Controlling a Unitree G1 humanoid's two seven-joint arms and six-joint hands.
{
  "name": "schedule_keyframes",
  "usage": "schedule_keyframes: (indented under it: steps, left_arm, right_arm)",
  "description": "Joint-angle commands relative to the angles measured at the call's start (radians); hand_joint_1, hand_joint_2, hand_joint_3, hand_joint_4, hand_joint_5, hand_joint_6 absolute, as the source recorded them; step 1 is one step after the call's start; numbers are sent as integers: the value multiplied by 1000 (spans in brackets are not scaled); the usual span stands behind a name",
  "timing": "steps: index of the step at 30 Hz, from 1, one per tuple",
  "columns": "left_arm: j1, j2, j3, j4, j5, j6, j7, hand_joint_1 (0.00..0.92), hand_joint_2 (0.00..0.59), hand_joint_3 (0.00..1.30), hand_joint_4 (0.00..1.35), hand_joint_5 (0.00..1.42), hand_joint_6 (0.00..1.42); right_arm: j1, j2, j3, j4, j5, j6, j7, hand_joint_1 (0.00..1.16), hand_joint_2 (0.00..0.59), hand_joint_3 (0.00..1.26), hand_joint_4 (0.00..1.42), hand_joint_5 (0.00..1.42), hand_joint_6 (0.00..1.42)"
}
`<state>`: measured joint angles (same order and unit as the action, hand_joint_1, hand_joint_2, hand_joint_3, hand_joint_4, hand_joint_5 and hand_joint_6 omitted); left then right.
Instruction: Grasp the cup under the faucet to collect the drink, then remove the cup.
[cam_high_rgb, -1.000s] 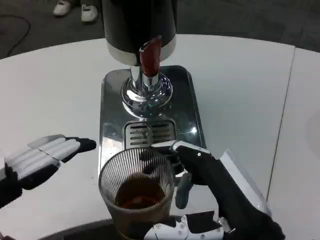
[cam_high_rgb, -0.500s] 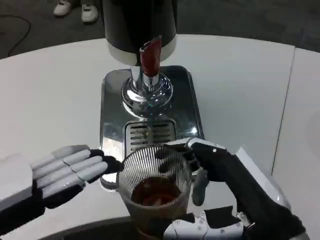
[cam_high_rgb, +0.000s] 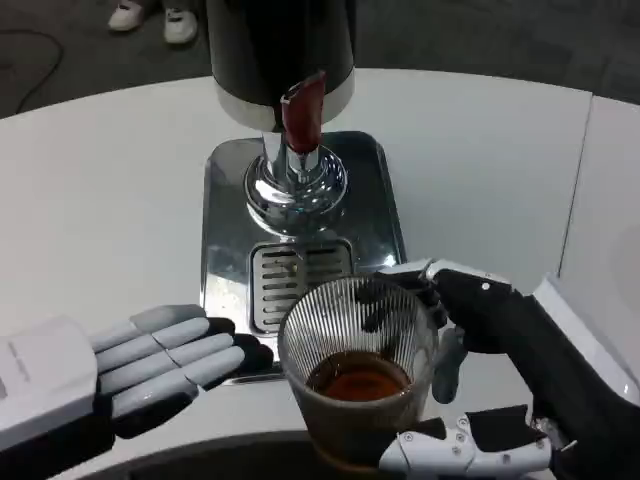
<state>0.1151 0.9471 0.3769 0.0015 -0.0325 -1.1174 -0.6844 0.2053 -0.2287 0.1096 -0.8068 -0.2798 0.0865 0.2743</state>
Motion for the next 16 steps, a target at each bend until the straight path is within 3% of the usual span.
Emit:
schedule_keyframes:
  steps: [1,16]
  left_arm:
    - [21,24,7,-25,6,10,14,0,81,0,0,0,0]
    - [83,23,37,-108,2,34,23,0,80,0,0,0,0]
  right_arm:
    - [20,-4,-23,-59,37,8,4,884,115,777,827,1031,1015]
    - [48,-26,-58,-116,65,36,17,881,119,775,827,1035,1015]
